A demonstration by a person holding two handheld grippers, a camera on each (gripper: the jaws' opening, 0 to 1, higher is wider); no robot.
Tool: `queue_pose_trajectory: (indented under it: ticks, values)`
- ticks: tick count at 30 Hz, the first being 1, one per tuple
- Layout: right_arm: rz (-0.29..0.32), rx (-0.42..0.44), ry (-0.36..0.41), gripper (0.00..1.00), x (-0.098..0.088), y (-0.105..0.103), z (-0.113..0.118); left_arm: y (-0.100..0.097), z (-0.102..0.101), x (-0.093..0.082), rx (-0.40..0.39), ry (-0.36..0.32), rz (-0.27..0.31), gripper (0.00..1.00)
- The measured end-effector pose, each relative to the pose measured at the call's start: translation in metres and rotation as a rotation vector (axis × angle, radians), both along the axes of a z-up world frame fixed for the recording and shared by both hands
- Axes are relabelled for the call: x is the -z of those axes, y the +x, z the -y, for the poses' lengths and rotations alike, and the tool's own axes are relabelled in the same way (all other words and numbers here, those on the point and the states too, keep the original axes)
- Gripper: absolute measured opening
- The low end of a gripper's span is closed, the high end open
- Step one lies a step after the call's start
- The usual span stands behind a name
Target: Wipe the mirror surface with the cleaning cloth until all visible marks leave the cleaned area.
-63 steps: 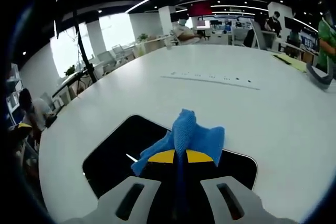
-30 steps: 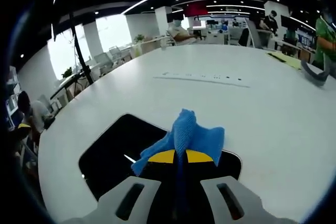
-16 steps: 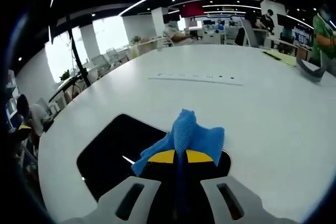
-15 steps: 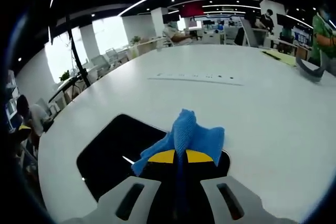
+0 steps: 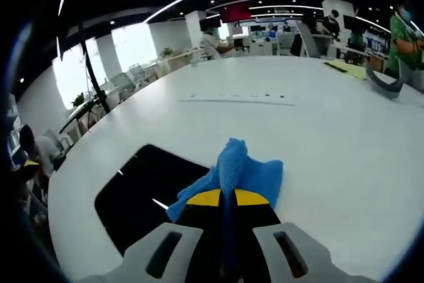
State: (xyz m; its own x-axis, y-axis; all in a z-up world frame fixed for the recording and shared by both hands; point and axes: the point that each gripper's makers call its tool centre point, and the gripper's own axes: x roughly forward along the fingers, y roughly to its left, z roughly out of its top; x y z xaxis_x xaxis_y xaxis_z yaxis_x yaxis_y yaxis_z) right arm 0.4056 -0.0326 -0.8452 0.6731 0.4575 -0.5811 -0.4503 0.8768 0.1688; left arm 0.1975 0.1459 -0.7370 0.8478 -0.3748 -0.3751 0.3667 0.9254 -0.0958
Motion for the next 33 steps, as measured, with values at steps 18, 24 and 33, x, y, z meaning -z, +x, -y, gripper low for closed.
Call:
queue_pose_trajectory:
  ticks: [18, 24, 33]
  values:
    - [0.003, 0.037, 0.033, 0.01, 0.0000, -0.0008, 0.0061, -0.0007, 0.0020, 0.0015, 0.005, 0.001, -0.002, 0.93]
    - [0.005, 0.031, 0.024, 0.01, -0.0019, -0.0050, 0.0068, -0.0005, 0.0037, 0.0008, 0.009, -0.003, 0.001, 0.93]
    - [0.001, 0.028, 0.013, 0.01, -0.0019, -0.0061, 0.0068, -0.0014, 0.0021, -0.0011, 0.003, -0.002, 0.006, 0.93]
